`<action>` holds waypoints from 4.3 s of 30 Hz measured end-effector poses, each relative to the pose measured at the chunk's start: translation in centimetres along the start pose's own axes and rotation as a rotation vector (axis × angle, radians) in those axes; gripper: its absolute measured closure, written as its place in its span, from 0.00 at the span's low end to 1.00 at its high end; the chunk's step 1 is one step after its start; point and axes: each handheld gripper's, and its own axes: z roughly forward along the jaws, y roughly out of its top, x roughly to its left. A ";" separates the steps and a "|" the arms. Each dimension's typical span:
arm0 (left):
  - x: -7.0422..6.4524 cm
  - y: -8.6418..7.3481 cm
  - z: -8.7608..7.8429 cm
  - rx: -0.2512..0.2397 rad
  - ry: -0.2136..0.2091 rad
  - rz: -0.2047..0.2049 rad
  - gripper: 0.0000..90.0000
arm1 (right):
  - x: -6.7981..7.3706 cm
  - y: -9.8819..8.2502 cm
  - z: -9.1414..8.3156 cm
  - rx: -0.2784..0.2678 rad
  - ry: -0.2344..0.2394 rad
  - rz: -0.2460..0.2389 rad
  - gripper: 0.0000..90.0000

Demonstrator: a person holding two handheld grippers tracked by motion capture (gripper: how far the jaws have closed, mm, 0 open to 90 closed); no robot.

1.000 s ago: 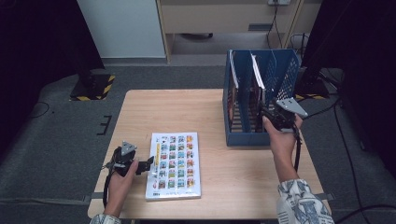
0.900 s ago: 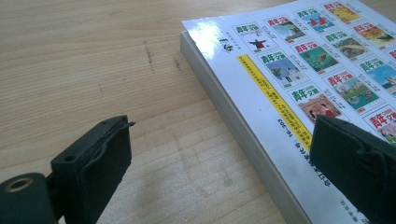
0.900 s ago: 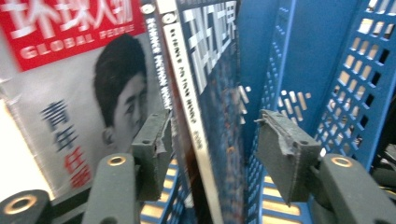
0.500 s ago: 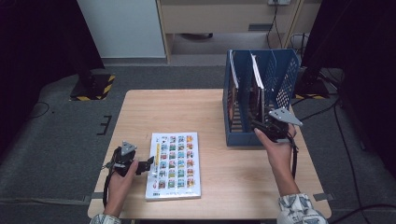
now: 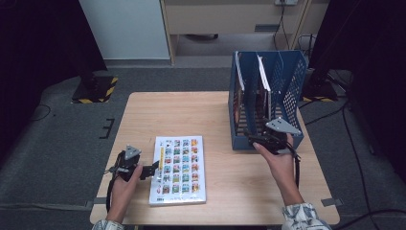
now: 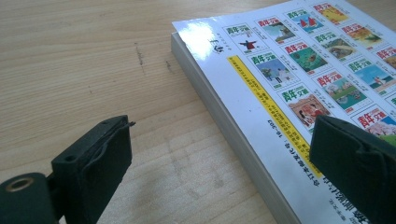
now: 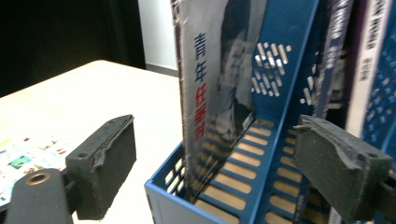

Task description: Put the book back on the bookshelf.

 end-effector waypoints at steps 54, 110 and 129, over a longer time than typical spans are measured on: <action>-1.0 -0.3 0.7 0.040 -0.084 0.005 0.04 | 13.5 -4.0 4.9 0.282 0.358 -0.247 0.23; -1.8 -0.3 1.3 0.073 -0.200 -0.102 0.23 | 14.9 -8.3 8.1 0.450 0.447 -0.013 0.17; -1.9 0.4 -0.1 0.031 -0.255 -0.071 0.31 | 14.9 -8.4 8.1 0.439 0.449 -0.009 0.17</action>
